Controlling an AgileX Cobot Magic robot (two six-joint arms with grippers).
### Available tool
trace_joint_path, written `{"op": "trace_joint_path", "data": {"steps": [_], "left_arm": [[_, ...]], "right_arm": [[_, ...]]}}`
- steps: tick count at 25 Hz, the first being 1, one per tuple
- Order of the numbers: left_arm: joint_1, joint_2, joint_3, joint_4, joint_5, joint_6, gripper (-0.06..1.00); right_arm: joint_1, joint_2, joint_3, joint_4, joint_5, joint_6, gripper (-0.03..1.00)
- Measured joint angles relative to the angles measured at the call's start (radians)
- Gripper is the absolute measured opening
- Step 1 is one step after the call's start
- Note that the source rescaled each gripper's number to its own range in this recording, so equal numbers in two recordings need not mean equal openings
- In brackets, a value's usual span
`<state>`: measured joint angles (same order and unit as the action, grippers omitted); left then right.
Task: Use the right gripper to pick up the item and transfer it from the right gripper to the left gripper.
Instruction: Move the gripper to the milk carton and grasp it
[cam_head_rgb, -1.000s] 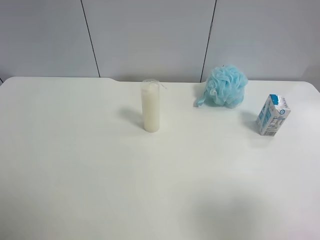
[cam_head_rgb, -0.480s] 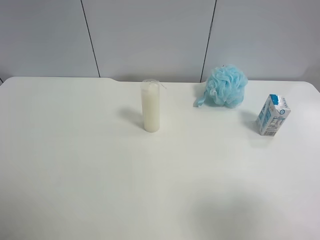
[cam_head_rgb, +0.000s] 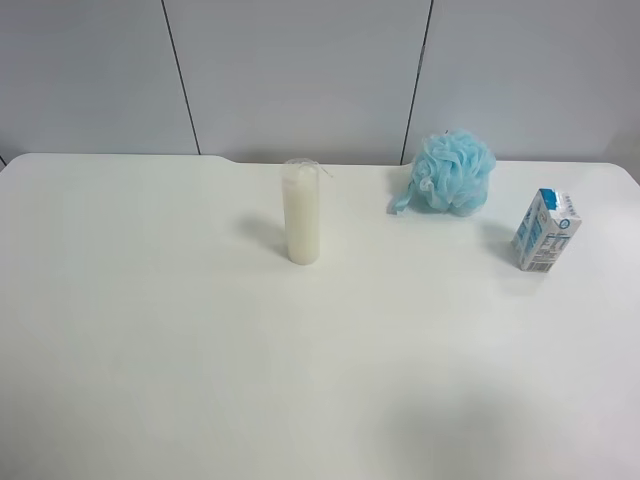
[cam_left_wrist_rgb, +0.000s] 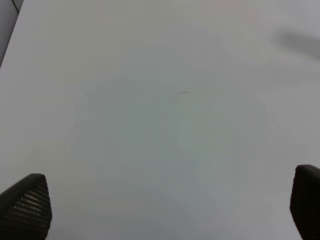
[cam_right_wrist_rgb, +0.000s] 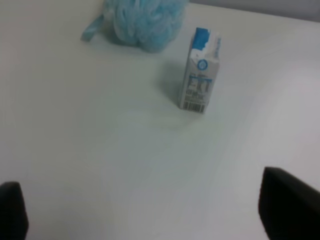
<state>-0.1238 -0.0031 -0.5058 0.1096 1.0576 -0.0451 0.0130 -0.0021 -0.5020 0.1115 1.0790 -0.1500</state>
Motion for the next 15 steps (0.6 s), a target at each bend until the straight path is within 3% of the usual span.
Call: {"op": "trace_joint_path", "data": {"steps": [10,15], "left_arm": [[0.0,0.0,0.0,0.004,0.0,0.001,0.92],[0.0,0.0,0.0,0.004,0.0,0.001,0.92]], "right_arm": [[0.0,0.0,-0.006,-0.01,0.001,0.003,0.83],[0.0,0.165,-0.129,-0.044,0.003,0.053,0.83]]}}
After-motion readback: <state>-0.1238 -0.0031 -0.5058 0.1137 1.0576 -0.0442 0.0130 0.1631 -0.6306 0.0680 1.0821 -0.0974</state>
